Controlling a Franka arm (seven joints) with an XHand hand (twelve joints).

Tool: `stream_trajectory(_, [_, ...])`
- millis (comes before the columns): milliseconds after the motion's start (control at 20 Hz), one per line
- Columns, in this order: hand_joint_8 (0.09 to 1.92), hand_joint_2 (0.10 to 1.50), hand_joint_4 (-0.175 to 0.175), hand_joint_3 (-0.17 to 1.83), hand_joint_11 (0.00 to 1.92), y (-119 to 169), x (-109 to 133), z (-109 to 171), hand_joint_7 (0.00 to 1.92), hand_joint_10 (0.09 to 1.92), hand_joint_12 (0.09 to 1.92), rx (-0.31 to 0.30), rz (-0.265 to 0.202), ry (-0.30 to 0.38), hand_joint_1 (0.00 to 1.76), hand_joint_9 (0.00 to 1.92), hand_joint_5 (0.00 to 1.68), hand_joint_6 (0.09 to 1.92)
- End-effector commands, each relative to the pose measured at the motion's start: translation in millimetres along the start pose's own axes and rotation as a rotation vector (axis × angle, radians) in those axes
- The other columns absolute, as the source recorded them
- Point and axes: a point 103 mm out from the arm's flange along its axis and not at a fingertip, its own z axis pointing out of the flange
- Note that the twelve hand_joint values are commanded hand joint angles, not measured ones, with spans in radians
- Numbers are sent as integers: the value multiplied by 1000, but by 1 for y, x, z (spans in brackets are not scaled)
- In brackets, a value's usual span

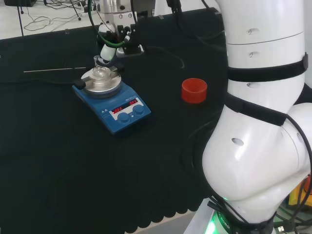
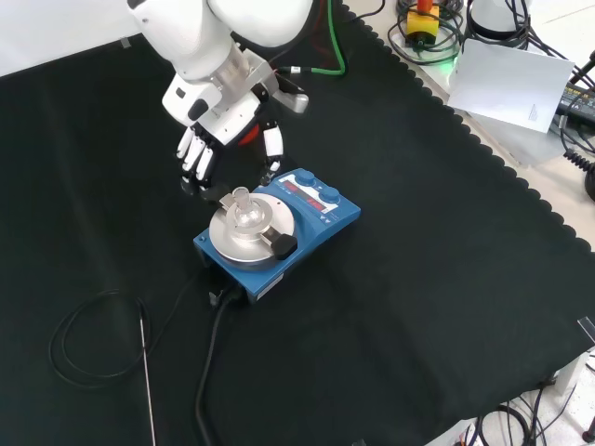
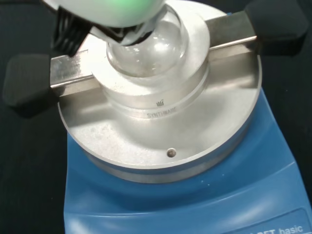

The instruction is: Turn on the heater.

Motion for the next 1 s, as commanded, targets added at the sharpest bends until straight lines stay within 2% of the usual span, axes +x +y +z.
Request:
stream_trajectory(50, [769, 568, -62, 655, 338, -30, -13, -17, 222, 712, 1359, -55, 16, -1, 933, 532, 376, 487])
stream_trajectory(550, [772, 577, -62, 651, 345, -114, -34, -23, 237, 714, 1360, -108, 78, 27, 922, 540, 384, 452])
stream_trajectory(800, [773, 581, -62, 648, 362, -149, -32, -7, 283, 708, 1353, -108, 98, 24, 921, 576, 390, 433])
stream_trajectory(1000, [779, 587, -65, 649, 465, -175, -28, 13, 467, 663, 1313, -88, 106, 18, 927, 731, 406, 400])
